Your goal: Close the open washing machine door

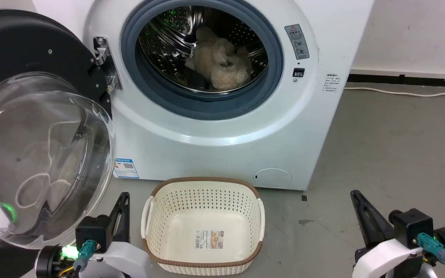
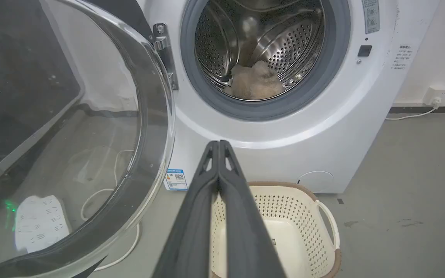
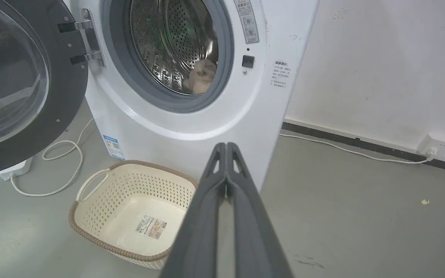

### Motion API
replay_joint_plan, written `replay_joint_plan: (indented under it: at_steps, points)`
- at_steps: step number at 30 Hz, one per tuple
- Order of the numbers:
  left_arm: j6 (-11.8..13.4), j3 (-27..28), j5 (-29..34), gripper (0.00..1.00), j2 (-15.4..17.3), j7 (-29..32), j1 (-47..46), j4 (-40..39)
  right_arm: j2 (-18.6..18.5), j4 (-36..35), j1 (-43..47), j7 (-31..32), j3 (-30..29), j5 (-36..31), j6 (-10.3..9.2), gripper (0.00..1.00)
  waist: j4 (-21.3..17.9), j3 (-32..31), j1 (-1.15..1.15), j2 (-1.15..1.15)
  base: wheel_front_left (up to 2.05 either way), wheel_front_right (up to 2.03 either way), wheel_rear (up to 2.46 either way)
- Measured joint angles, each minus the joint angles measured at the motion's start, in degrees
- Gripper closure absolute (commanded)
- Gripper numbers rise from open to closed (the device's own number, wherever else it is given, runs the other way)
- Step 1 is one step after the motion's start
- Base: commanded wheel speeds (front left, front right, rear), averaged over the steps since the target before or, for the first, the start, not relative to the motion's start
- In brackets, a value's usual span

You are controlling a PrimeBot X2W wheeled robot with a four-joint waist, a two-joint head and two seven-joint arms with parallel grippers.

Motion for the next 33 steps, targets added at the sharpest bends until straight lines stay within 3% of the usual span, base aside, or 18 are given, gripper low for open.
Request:
replay_joint_plan:
  at_steps: [32, 33]
  points:
    - [0.0, 0.01, 0.0, 1.0, 0.0, 0.0, 0.0, 0.0, 0.0, 0.0, 0.0, 0.0, 0.0, 0.0, 0.0, 1.0, 0.0, 0.0, 0.0, 0.0, 0.0, 0.0, 0.0]
    - [-0.01, -0.03, -0.01, 0.0, 0.0, 0.0, 0.0, 0.01, 0.0, 0.02, 0.0, 0.0, -0.02, 0.0, 0.0, 0.0, 0.0, 0.0, 0.0, 0.0, 0.0, 0.0, 0.0]
